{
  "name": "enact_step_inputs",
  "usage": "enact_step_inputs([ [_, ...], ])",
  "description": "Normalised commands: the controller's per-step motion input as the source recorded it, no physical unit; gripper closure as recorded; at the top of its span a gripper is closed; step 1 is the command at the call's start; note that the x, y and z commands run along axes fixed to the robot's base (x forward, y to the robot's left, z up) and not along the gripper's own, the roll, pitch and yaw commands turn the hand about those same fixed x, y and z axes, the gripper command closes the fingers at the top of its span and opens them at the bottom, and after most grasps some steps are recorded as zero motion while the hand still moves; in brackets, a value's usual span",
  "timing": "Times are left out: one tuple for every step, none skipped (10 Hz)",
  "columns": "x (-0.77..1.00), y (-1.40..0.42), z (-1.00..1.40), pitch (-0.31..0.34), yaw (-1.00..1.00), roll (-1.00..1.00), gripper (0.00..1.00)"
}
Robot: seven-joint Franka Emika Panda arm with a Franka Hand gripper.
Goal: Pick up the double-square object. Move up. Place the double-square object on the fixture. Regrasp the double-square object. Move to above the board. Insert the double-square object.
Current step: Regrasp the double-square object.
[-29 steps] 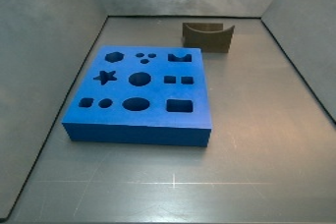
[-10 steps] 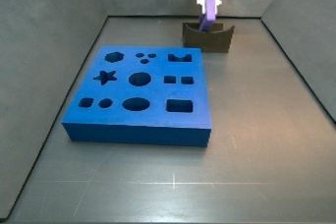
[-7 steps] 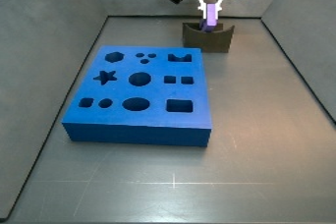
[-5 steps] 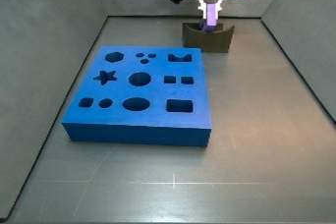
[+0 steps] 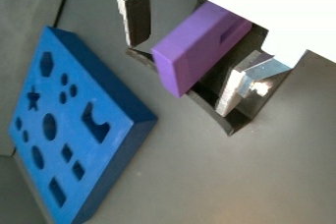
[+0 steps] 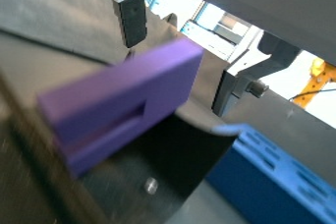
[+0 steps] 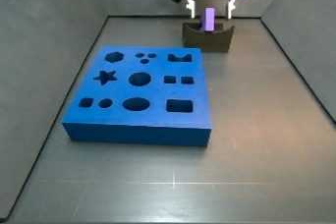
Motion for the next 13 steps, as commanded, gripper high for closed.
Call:
enact_step_inputs([
  [-0.02, 0.00, 1.00, -0.023, 0.08, 0.01, 0.00],
  [-0.04, 0.00, 1.00, 0.009, 0.08, 0.02, 0.00],
  [-0.04, 0.00, 1.00, 0.023, 0.07, 0.02, 0.00],
  [-0.04, 0.00, 0.89, 0.054, 0.06, 0.02, 0.00],
  [-0.04, 0.01, 0.71, 0.074, 0.04, 0.02, 0.00],
  [-0.03, 0.01, 0.47, 0.096, 0.02, 0.02, 0.00],
  [-0.03, 0.01, 0.35, 0.104, 0.01, 0.03, 0.00],
  [-0.11, -0.85, 0.53, 0.087, 0.01, 1.00, 0.00],
  [-0.09, -0.83, 0.44, 0.085, 0.01, 1.00, 0.00],
  [-0.10, -0.71, 0.33, 0.076, 0.01, 1.00, 0.00],
  [-0.10, -0.52, 0.12, 0.065, 0.01, 1.00, 0.00],
  [-0.07, -0.36, 0.05, 0.062, 0.01, 1.00, 0.00],
  [-0.05, -0.18, 0.03, 0.062, 0.01, 1.00, 0.00],
])
